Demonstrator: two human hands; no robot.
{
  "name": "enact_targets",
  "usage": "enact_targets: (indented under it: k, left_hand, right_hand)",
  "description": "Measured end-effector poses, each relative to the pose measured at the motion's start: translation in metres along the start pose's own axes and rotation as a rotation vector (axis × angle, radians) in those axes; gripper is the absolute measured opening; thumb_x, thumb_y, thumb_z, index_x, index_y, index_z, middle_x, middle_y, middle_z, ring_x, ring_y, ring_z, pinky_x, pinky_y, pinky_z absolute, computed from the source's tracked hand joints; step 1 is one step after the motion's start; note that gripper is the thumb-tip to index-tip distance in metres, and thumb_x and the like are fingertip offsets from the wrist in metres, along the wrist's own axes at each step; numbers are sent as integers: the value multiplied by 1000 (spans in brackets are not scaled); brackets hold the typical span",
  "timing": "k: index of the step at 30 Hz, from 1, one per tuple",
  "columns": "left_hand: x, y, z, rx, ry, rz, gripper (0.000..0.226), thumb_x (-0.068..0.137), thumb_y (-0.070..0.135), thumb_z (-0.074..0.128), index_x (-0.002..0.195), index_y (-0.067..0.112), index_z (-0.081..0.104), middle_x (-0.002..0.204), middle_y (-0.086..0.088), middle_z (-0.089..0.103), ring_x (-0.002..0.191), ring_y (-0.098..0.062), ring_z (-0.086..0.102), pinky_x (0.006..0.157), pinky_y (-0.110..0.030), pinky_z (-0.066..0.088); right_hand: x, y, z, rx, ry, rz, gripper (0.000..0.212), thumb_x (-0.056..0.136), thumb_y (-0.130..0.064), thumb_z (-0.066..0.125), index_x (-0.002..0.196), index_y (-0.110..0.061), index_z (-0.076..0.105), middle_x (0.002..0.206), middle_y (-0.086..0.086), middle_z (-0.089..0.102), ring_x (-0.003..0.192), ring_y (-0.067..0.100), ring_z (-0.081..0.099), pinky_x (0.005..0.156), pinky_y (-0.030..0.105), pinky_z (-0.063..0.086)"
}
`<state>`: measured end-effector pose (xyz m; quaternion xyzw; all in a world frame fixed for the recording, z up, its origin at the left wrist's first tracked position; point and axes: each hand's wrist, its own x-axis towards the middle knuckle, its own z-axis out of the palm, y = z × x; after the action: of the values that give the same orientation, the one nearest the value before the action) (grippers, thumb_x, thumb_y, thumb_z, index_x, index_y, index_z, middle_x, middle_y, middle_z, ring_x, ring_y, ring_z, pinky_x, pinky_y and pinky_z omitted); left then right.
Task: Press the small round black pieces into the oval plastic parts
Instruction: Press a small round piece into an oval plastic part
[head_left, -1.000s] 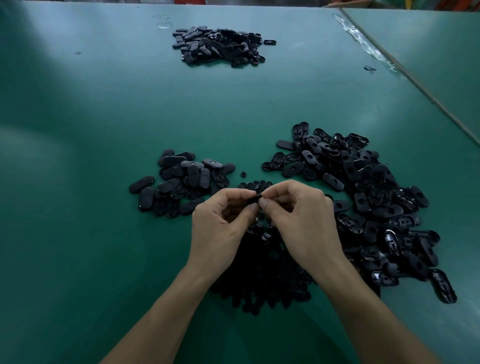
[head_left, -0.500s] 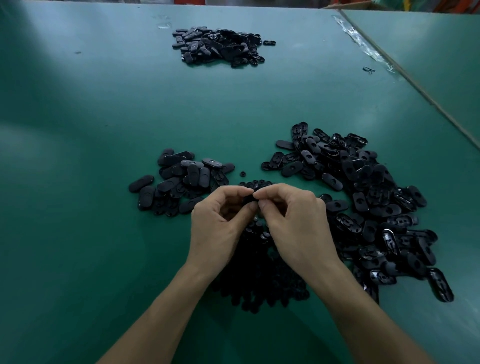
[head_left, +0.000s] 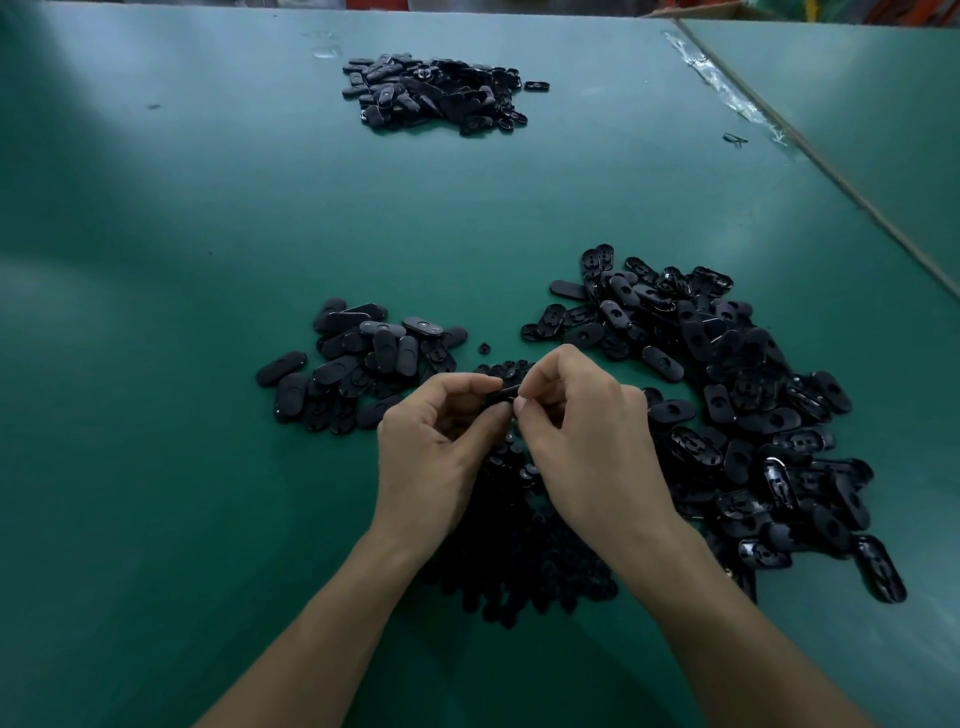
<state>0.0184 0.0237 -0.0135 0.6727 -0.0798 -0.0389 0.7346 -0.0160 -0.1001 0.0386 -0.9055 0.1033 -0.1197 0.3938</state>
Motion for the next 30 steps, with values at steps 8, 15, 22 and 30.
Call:
enact_targets:
  k: [8, 15, 22, 30]
  left_hand:
    - [1, -1, 0, 69, -19, 21, 24, 85, 0, 77, 97, 21, 75, 92, 1, 78, 87, -18, 75, 82, -35, 61]
    - [2, 1, 1, 90, -30, 49, 29, 85, -2, 76, 98, 24, 74, 94, 5, 77, 88, -12, 74, 80, -21, 57]
    - [2, 1, 2, 52, 0, 30, 25, 85, -3, 75, 98, 19, 75, 90, 3, 78, 85, -12, 75, 76, -18, 56]
    - [1, 3, 2, 79, -2, 48, 24, 87, -2, 74, 98, 19, 74, 92, 4, 77, 86, -13, 74, 78, -20, 57]
  right_hand:
    - [3, 3, -5, 71, -52, 25, 19, 91, -8, 69, 82, -23, 62, 74, -10, 65, 77, -3, 62, 61, 7, 47]
    - [4, 12, -1, 170, -34, 72, 24, 91, -11, 69, 79, -29, 59, 76, -8, 68, 74, 4, 64, 65, 19, 53]
    - [3, 18, 5, 332, -18, 178, 17, 91, -15, 70, 84, -28, 62, 82, -1, 71, 75, 14, 70, 72, 39, 60]
    - [4, 15, -1, 219, -55, 58, 23, 91, -12, 71, 81, -29, 59, 75, -8, 68, 73, 8, 66, 68, 26, 56]
